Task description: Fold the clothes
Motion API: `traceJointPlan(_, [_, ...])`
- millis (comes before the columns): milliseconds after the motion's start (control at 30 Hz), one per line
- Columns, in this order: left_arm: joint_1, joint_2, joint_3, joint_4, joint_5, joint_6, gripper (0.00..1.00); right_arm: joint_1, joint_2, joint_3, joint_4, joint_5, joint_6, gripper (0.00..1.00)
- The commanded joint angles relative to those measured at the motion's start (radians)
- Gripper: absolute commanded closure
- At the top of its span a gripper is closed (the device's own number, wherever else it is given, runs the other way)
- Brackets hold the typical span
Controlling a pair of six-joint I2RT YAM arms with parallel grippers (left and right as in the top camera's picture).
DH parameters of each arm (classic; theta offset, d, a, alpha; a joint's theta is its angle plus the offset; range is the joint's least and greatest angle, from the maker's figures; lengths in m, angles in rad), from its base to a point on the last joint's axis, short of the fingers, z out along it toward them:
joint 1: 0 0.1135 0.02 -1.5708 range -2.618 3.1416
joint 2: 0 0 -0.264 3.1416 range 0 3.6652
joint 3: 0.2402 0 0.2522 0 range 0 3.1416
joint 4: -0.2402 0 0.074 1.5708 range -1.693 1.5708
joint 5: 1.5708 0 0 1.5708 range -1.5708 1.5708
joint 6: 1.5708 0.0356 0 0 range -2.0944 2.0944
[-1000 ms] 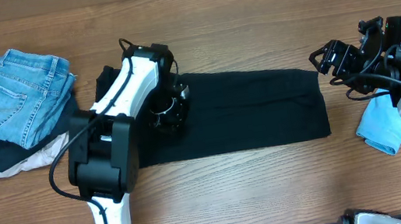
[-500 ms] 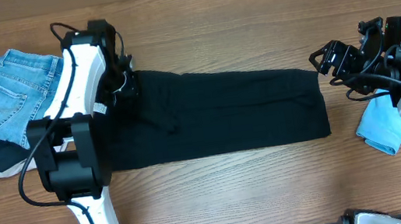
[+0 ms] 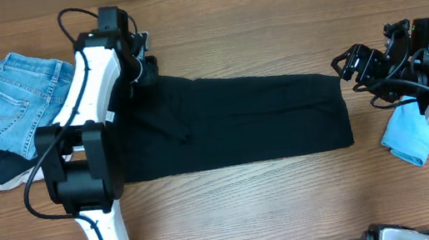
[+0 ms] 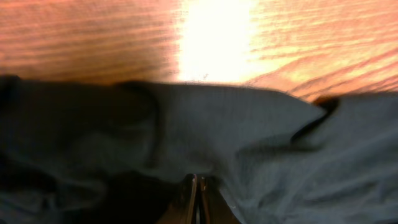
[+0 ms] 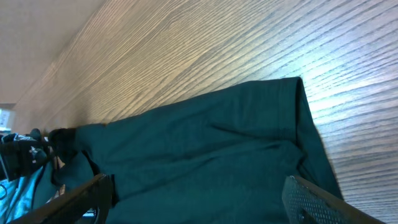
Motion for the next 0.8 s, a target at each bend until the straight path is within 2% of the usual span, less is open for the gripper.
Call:
traceJointPlan(0, [-0.013,0.035,-0.023,-0.042,-0.068,0.04,0.94,-0.004,-0.017,0.003,-0.005,0.009,-0.007,0.08])
traceJointPlan(100, [-0.009,0.034,-0.023,-0.132,-0.074,0.063,0.95,-0.004,-0.018,0.003,-0.012,0.009,-0.007,0.09])
traceJointPlan(200, [-0.002,0.034,-0.023,-0.296,-0.126,0.056,0.96,-0.004,-0.018,0.003,-0.022,0.008,-0.007,0.09])
traceJointPlan(267, [0.008,0.034,-0.023,-0.395,-0.166,0.0,0.96,-0.004,-0.018,0.003,-0.025,0.008,-0.007,0.09])
traceJointPlan(300, [0.033,0.034,-0.023,-0.507,-0.18,-0.063,0.96,-0.004,-0.018,0.003,-0.029,0.008,-0.007,0.09])
traceJointPlan(400, [0.072,0.022,-0.022,-0.585,-0.18,-0.075,0.96,-0.004,-0.018,0.003,-0.031,0.008,-0.007,0.09])
traceJointPlan(500, [0.102,-0.032,-0.019,-0.526,-0.146,-0.028,0.96,-0.004,-0.018,0.003,-0.031,0.008,-0.007,0.09])
traceJointPlan(633, [0.091,-0.128,-0.02,-0.301,-0.027,0.038,0.95,-0.004,-0.018,0.003,-0.027,0.008,-0.007,0.09])
traceJointPlan(700, [0.064,-0.123,-0.021,-0.223,-0.027,0.047,0.86,-0.004,-0.018,0.003,-0.025,0.009,-0.007,0.08])
traceJointPlan(767, [0.045,-0.094,-0.021,-0.186,-0.029,0.047,0.71,-0.004,-0.018,0.003,-0.026,0.009,-0.007,0.08])
